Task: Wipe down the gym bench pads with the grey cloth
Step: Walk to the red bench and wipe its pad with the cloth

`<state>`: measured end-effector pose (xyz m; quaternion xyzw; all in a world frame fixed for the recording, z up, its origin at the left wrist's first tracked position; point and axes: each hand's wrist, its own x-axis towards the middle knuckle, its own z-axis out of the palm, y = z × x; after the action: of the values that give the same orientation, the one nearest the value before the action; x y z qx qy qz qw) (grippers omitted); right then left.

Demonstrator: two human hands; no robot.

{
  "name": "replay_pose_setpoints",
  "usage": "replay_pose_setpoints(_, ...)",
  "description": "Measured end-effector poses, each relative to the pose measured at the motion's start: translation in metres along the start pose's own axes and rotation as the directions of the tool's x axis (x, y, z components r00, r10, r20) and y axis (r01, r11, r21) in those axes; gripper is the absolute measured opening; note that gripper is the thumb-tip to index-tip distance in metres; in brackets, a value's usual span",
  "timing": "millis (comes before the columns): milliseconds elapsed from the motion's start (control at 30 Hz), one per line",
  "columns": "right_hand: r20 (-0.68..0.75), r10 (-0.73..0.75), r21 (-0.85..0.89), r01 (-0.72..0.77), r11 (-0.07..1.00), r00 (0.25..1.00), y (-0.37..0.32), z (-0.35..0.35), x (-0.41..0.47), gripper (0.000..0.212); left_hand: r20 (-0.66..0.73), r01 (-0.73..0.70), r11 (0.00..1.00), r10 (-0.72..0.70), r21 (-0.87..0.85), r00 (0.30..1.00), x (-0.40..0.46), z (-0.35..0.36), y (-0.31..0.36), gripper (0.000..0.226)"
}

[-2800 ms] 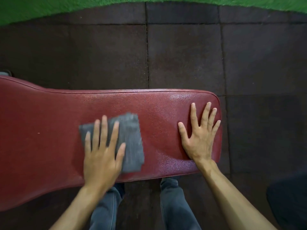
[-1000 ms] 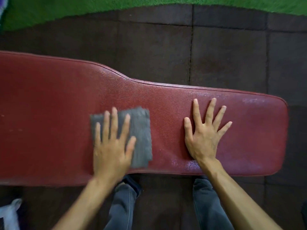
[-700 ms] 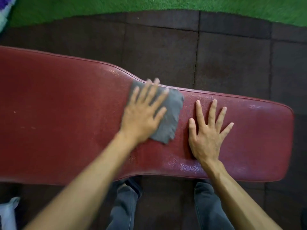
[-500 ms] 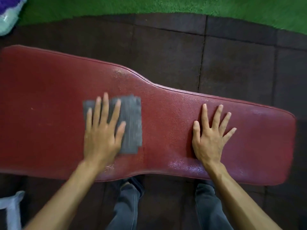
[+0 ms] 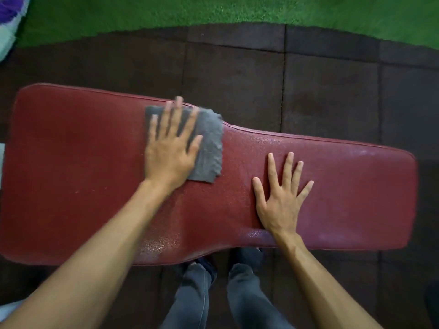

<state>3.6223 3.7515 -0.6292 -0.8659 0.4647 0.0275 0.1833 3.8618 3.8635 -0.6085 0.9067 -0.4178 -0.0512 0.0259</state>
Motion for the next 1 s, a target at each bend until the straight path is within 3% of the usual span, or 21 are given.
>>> replay_pose_setpoints(100, -0.013, 0.002, 0.006, -0.002, 1.000, 1.000, -0.001, 0.001, -0.001, 0.067, 0.001, 0.175, 0.984, -0.175, -0.020, 0.985, -0.059, -0.007, -0.011, 0.061)
replay_pose_setpoints(167, -0.021, -0.001, 0.000, 0.001, 1.000, 1.000, -0.001, 0.001, 0.000, 0.067, 0.046, 0.180, 0.984, -0.180, -0.001, 0.983, -0.122, 0.001, 0.013, 0.062)
replay_pose_setpoints(233, -0.020, 0.000, 0.006, 0.000, 1.000, 1.000, 0.001, 0.001, 0.000, 0.066, 0.118, 0.104, 0.994, -0.106, 0.020, 0.987, -0.169, 0.009, 0.047, 0.063)
replay_pose_setpoints(300, -0.025, -0.014, 0.006, 0.014, 1.000, 1.000, 0.002, 0.002, -0.001, 0.066, 0.104, 0.028, 1.000, -0.028, 0.004, 0.994, -0.167, 0.017, 0.072, 0.062)
replay_pose_setpoints(433, -0.053, -0.018, 0.012, 0.018, 1.000, 0.998, 0.002, 0.004, 0.000, 0.066, 0.031, -0.224, 0.973, 0.226, -0.058, 0.974, -0.041, 0.017, 0.065, 0.061)
replay_pose_setpoints(567, -0.062, -0.009, 0.024, 0.010, 1.000, 0.998, 0.000, 0.005, 0.000, 0.066, -0.030, -0.039, 0.999, 0.039, -0.004, 0.999, 0.029, -0.001, -0.011, 0.061)
replay_pose_setpoints(667, -0.063, 0.006, 0.020, -0.005, 1.000, 0.998, -0.006, 0.007, -0.001, 0.065, -0.036, 0.090, 0.996, -0.090, -0.004, 0.995, -0.035, -0.012, -0.055, 0.060)
replay_pose_setpoints(733, -0.062, 0.040, 0.023, -0.039, 0.999, 0.997, -0.015, 0.008, -0.001, 0.066, 0.019, 0.134, 0.991, -0.134, 0.002, 0.991, -0.108, -0.007, -0.047, 0.062)
replay_pose_setpoints(867, -0.044, 0.031, 0.016, -0.031, 0.999, 0.999, -0.053, 0.012, -0.001, 0.067, 0.118, 0.018, 1.000, -0.016, -0.012, 0.993, -0.193, 0.007, 0.008, 0.062)
replay_pose_setpoints(1000, -0.058, 0.059, 0.032, -0.058, 0.998, 0.997, -0.073, 0.017, -0.002, 0.066, 0.045, -0.188, 0.977, 0.193, -0.097, 0.980, -0.090, 0.007, 0.003, 0.060)
